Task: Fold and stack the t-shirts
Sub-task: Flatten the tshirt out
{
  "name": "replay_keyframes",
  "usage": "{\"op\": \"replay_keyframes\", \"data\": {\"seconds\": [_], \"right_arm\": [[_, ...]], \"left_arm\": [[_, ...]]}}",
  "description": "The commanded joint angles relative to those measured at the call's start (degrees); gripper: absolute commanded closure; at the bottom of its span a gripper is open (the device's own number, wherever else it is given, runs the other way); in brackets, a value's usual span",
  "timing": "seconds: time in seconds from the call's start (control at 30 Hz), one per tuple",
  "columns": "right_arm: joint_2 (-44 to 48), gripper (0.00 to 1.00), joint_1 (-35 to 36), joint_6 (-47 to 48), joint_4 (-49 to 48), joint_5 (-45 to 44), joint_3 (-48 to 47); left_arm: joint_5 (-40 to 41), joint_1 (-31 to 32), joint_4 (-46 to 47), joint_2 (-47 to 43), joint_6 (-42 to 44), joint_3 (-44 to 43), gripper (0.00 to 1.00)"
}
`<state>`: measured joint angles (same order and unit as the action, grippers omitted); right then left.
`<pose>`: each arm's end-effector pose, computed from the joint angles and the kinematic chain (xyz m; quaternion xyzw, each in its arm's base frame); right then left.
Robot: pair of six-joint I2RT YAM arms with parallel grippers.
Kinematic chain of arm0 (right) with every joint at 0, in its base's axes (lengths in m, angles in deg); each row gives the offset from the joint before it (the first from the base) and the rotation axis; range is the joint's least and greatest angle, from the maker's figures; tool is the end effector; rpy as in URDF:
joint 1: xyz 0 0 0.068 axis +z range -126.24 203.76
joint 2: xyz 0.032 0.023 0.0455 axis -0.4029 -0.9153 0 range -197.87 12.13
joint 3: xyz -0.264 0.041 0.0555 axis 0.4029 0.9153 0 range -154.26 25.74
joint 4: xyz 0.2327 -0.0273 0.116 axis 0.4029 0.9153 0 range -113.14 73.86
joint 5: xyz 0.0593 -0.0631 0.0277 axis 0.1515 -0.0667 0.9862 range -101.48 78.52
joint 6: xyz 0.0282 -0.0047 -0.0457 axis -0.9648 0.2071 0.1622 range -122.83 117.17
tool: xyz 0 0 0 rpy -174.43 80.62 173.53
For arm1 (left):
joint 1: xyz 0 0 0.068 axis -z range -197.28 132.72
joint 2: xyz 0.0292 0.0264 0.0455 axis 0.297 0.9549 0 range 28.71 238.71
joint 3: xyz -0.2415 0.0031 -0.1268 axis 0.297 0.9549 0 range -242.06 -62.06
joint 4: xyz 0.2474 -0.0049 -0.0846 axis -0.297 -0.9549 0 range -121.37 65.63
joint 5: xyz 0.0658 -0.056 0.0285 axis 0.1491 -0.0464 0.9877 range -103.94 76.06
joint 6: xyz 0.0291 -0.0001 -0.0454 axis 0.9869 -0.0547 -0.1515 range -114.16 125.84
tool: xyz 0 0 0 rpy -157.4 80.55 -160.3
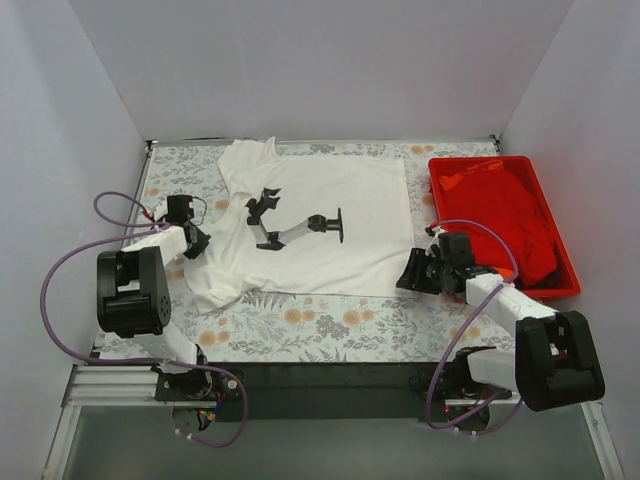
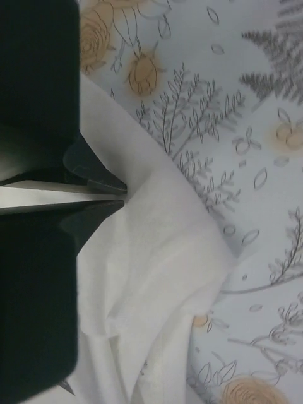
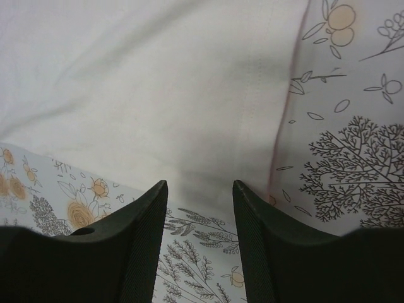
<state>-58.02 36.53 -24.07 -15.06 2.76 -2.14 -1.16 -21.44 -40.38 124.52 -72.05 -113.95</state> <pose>0.2139 0.0575 0.1580 0.0270 0.9340 0.2100 0.2877 0.3180 0.0310 0.1552 -0.6518 0.7051 -0.0687 0.2707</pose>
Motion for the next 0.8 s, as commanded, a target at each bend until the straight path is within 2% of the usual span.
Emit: {"op": "replay_keyframes", "data": {"seconds": [0.0,0.1,0.27,0.37,0.4,0.43,0.53,0.57,0.6,0.67,0.7,0.77], "right_arm": [[0.98,0.47,-2.31,-1.0,2.11,-3.95,2.56],[1.42,0.47,-4.41,-2.67,3.52,-5.1,3.96],[3.17,0.46,-7.24,-3.73,7.65,-5.88,5.03],[6.07,0.45,-7.24,-1.28,9.67,-5.02,3.28],[7.38,0.44,-7.24,0.39,9.85,-4.23,2.57],[8.0,0.42,-7.06,1.01,9.94,-3.26,1.17],[9.33,0.4,-5.4,2.94,9.85,-0.88,-1.64],[9.24,0.4,-4.52,3.21,9.59,-0.88,-3.57],[9.07,0.4,-2.77,3.39,9.42,-0.97,-4.46],[8.19,0.39,0.47,4.27,8.8,-1.67,-6.65],[7.06,0.37,1.54,4.71,8.19,-2.11,-7.36],[5.47,0.34,3.65,6.02,7.83,-3.6,-8.5]], "left_arm": [[1.9,-4.78,-3.85,-4.48,-1.65,5.13,0.94],[1.9,-7.95,-6.05,-9.74,-3.41,9.7,0.97],[2.95,-12.26,-9.21,-20.29,-4.99,15.24,0.96],[3.49,-12.89,-9.22,-26.45,-3.24,14.55,0.78],[1.92,-12.97,-8.87,-27.25,-2.54,13.94,0.71],[0.16,-12.89,-7.73,-28.39,-0.97,13.15,0.57],[-8.1,-11.4,-5.01,-27.53,2.81,8.5,0.41],[-8.9,-10.09,-4.73,-25.52,3.52,7.0,0.38],[-8.91,-6.07,-4.73,-23.76,4.4,2.98,0.34],[-6.28,-1.13,-4.21,-18.24,8.18,-1.16,0.21],[-5.05,3.15,-3.86,-16.2,9.67,-4.75,0.19],[-2.67,6.35,-2.45,-11.9,12.22,-8.38,0.18]]}}
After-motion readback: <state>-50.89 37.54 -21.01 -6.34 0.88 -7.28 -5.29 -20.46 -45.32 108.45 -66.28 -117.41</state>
